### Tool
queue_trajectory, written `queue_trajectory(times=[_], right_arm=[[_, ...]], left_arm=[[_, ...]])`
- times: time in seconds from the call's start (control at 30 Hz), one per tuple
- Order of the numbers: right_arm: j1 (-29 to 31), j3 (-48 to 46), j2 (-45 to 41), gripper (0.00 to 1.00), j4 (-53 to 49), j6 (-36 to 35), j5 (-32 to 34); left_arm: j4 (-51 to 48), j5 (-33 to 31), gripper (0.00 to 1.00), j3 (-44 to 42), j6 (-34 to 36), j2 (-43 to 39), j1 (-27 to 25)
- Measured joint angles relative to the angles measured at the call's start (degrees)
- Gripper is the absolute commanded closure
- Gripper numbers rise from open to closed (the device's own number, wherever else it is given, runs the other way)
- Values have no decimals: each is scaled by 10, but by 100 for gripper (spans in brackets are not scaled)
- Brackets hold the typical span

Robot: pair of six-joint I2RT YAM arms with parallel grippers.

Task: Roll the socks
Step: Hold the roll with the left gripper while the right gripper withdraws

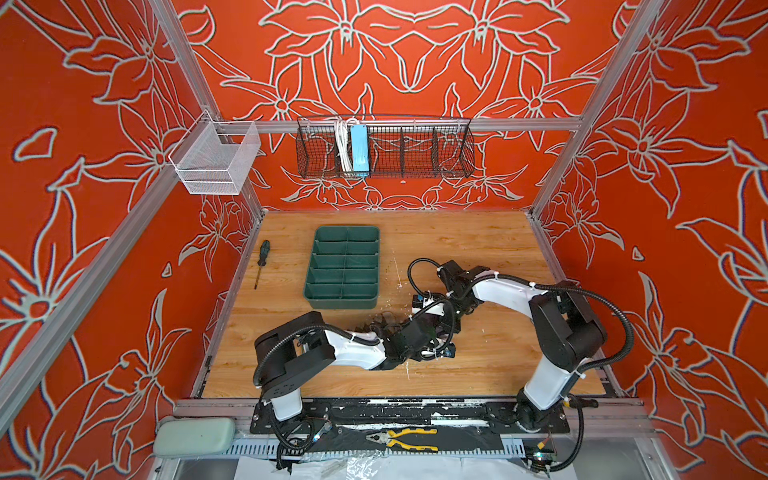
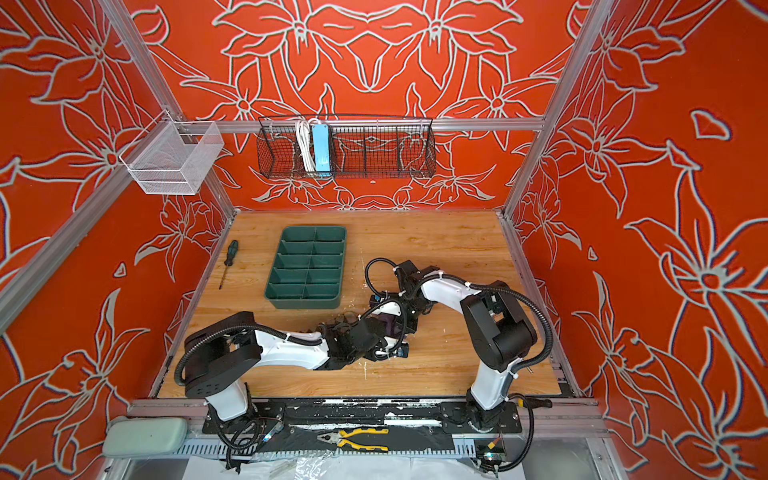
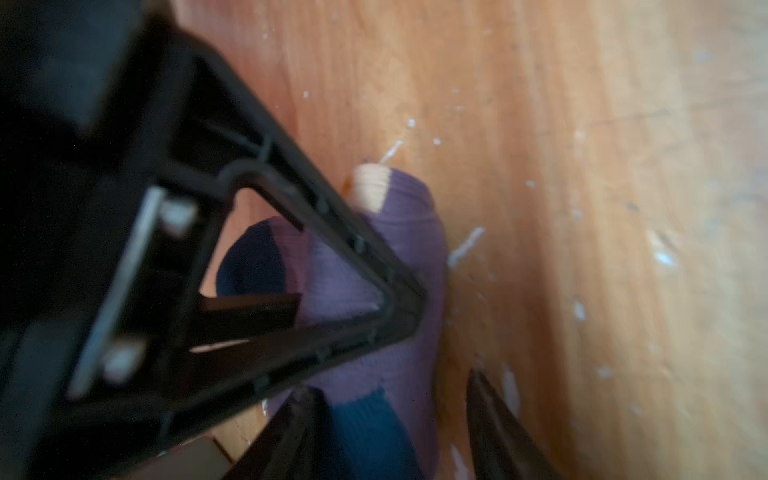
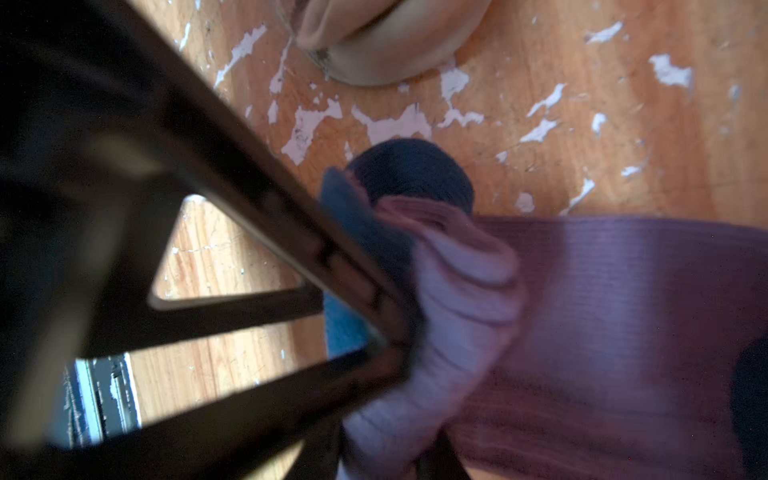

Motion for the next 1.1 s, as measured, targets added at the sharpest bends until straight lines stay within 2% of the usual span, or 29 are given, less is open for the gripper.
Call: queue_trajectory(times=[0.2,0.3,0.5,0.57,0.83,1.1], right_arm=[[-9,-4,-3,77,4,0,-9],[-17,-12,-13,74,14,0,-13],[-30,-38,-50,64,40,11,-10],[-38,-48,-69,58,48,19,-4],[-99,-105,-196,54,123,65,31],[-195,-134,-342,52,282,202,135]], left_arm=[[22,-26,89,1,-2,16,-1],[22,-27,97,1,-12,16,-1],[-14,-23,100,15,-49,13,2],[-44,-14,100,26,-59,9,4],[-190,48,100,63,-84,-21,24],[-374,168,98,166,-79,3,47]])
